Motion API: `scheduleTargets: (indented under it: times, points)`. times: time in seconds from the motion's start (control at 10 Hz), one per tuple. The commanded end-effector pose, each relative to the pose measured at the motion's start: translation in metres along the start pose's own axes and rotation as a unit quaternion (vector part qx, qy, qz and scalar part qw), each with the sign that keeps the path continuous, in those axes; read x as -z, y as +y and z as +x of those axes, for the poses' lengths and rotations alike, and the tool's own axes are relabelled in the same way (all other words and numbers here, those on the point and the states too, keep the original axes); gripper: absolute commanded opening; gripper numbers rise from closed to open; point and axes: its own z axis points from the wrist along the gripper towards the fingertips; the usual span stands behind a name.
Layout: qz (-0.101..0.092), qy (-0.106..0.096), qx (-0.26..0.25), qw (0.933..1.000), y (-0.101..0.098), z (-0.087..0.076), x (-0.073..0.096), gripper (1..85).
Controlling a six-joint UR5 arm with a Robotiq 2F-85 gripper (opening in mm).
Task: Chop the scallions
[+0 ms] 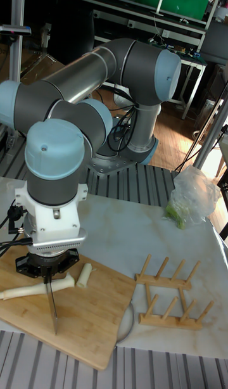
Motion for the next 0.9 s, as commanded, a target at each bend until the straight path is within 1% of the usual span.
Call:
scheduleTargets:
  times: [0.0, 0.1, 0.2, 0.3, 0.5, 0.8]
  points:
    - [0.000, -0.006, 0.002, 1.0000, -0.001, 0.001, -0.001, 1.3]
    - [0.011, -0.012, -0.005, 0.9999, 0.002, -0.001, -0.007, 1.3]
    - [0.019, -0.015, -0.016, 0.9996, 0.008, -0.003, -0.011, 1.3]
    - [0.014, -0.018, -0.024, 0.9994, 0.013, -0.005, -0.009, 1.3]
    - [0.010, -0.012, -0.025, 0.9996, 0.013, -0.004, 0.001, 1.3]
    - [0.003, -0.016, -0.025, 0.9996, 0.019, -0.008, 0.002, 1.3]
